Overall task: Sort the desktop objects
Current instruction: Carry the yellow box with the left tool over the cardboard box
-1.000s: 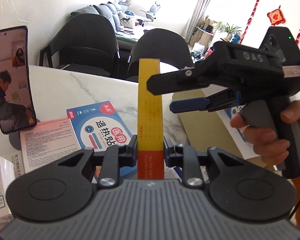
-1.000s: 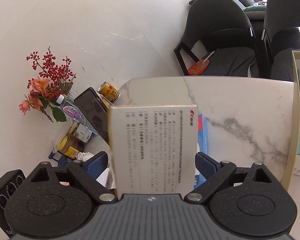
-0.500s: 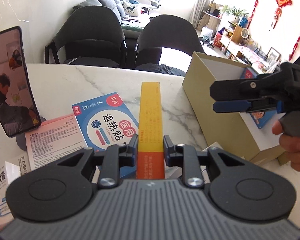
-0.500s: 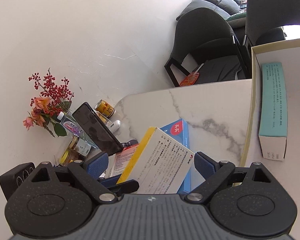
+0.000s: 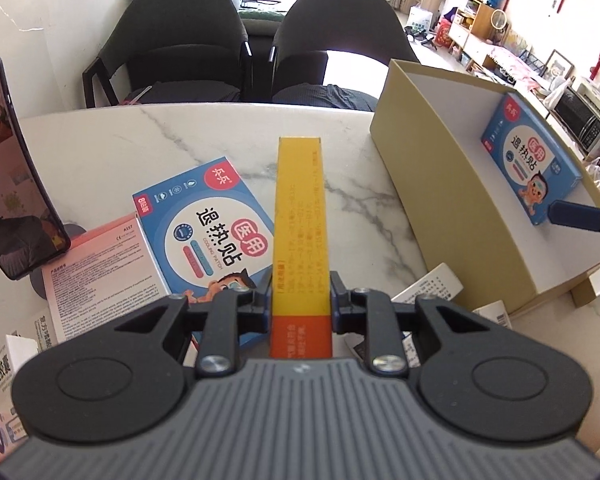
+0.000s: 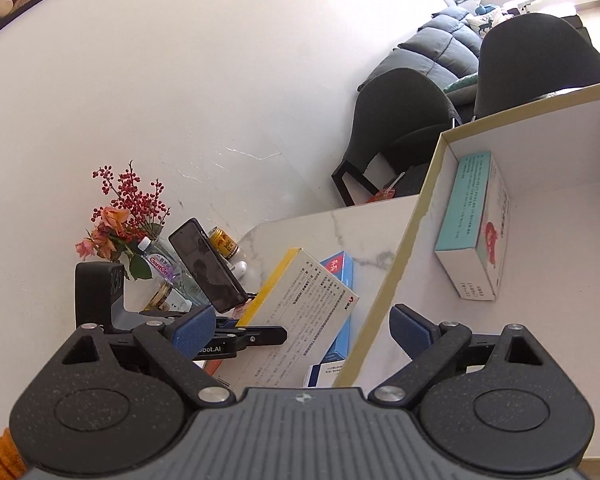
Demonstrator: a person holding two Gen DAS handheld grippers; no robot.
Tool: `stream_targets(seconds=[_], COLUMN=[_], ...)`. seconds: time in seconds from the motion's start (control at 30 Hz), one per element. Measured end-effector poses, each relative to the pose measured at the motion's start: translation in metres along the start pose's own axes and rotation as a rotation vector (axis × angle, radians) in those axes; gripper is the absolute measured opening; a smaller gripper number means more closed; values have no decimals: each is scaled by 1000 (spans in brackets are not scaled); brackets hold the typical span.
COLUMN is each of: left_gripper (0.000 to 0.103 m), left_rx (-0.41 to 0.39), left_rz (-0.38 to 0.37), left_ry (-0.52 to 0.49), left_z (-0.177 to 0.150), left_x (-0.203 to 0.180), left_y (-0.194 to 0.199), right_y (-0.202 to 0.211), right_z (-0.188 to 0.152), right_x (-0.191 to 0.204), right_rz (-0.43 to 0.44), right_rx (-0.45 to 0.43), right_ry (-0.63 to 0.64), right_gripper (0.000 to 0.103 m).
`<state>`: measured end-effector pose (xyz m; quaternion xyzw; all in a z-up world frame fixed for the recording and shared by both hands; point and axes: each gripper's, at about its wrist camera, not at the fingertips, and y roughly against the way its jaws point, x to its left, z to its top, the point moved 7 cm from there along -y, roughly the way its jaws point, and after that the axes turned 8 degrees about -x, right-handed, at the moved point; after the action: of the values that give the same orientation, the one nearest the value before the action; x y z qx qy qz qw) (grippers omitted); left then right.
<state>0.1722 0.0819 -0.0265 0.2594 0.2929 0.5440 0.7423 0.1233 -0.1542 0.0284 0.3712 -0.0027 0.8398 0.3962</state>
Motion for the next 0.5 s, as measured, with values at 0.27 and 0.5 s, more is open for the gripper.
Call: stream_targets(seconds=[0.27, 0.5], left_gripper=[22, 23], left_rx=[-51, -111], left_rz=[11, -44], left_ry=[117, 182], left_z=[7, 39], left_x=[17, -1], left_y=[16, 33], right_y=[50, 84], right_z=[11, 20], right_x=[-18, -41], right_rz=[35, -27], right_rx=[-133, -252], right_ry=[-25, -17], right_gripper=[96, 96])
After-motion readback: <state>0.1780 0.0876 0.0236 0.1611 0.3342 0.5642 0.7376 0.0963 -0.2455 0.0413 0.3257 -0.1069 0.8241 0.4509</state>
